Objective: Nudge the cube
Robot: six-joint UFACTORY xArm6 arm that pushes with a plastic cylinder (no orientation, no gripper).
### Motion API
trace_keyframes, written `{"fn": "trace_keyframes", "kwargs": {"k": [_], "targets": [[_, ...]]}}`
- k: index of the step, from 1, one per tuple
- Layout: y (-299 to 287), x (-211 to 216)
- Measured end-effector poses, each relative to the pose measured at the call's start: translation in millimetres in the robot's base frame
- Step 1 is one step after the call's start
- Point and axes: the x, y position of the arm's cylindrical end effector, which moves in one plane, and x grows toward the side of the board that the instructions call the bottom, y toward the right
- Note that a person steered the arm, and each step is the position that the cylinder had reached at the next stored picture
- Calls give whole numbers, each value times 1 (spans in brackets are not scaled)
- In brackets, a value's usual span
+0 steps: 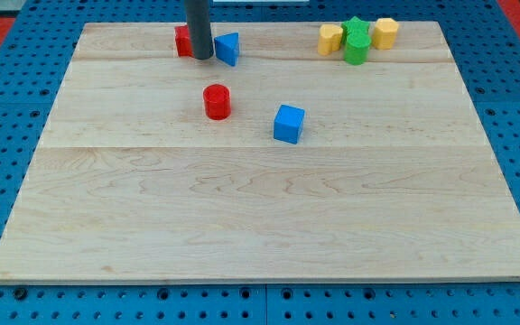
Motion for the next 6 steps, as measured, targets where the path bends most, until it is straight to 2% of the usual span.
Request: {"fn": "trace_keyframes", "kwargs": {"k": [2, 3, 5, 6], "targets": [[-20, 136], [61, 138], [53, 45], [107, 81]]}}
